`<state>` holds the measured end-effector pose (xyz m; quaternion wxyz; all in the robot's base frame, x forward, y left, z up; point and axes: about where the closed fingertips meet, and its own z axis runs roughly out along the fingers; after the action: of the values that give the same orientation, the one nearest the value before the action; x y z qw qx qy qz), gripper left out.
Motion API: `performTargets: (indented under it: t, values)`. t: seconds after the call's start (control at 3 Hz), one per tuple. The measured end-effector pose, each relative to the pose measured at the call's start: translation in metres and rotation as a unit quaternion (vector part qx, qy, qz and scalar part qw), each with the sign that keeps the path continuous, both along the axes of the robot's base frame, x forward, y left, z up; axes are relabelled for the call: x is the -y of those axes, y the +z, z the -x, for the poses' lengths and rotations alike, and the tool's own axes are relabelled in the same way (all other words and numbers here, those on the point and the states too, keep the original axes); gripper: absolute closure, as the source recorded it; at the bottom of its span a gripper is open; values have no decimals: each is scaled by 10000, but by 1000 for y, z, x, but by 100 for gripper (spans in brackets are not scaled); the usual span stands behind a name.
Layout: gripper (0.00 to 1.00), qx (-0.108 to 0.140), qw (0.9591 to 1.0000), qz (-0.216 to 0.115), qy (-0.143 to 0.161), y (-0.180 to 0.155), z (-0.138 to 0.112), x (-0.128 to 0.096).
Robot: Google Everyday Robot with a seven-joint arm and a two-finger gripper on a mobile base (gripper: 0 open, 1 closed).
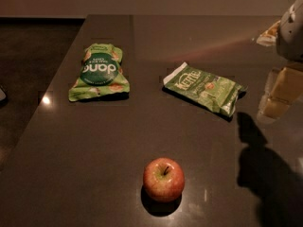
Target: Move apple near green jalapeno chip bag
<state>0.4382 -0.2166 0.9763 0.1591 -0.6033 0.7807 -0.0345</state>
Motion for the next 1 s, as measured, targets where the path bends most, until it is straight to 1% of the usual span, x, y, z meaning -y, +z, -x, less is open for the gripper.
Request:
performTargets:
  t: [0.33, 0.67, 1.0]
  values:
    - [0, 1, 10000, 0, 0, 0, 0, 0]
    - [0, -18, 10000, -82, 25, 1, 2, -3]
    - [0, -102, 9993, -300, 177, -3, 17, -10]
